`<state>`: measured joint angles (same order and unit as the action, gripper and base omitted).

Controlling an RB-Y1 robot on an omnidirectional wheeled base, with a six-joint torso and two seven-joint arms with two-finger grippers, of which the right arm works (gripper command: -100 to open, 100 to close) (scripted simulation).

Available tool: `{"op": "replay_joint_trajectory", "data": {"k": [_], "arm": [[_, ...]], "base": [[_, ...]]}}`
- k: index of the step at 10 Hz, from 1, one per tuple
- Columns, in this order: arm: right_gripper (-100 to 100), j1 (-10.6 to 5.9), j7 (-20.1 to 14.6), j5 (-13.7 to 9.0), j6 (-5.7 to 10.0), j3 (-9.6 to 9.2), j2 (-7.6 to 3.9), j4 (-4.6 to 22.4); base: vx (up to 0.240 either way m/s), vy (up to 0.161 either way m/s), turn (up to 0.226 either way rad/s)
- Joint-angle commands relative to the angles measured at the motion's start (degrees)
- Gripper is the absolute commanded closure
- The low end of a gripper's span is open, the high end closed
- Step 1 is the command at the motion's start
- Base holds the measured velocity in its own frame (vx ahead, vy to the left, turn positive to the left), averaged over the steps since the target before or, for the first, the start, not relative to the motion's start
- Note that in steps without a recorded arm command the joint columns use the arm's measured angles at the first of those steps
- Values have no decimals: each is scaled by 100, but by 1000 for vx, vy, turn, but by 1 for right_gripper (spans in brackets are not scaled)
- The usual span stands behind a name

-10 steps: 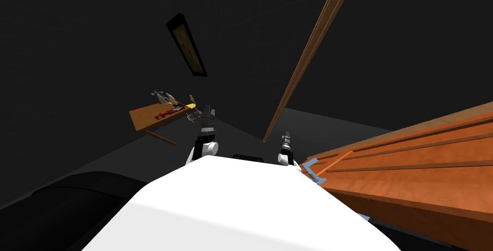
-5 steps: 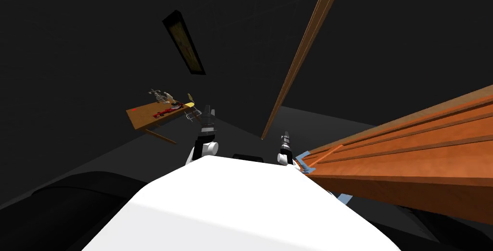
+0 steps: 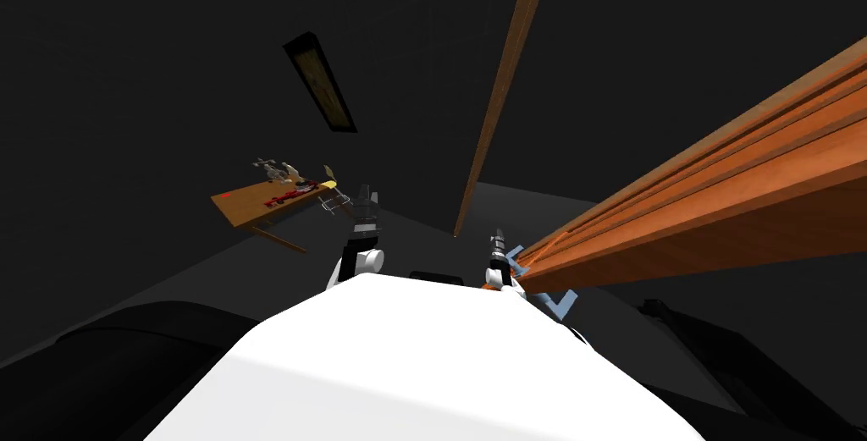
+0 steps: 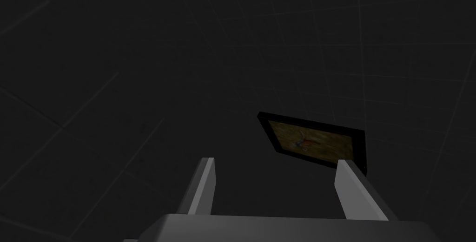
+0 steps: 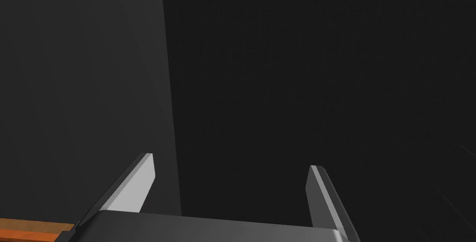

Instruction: Pull the door open

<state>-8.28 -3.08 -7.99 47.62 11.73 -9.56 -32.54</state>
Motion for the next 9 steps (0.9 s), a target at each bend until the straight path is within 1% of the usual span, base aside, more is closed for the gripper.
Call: {"op": "replay_joint_trajectory", "data": {"k": [1, 2, 4, 9], "arm": [[-100, -10, -37, 92, 11, -26, 20, 16], [-100, -56, -82, 173, 32, -57, 31, 71], [-100, -128, -152, 301, 66, -106, 48, 158], [-100, -258, -277, 530, 125, -194, 79, 314]], "base": [[-251, -74, -140], [-256, -106, -197], [-216, -131, -117], [-208, -110, -109]]}}
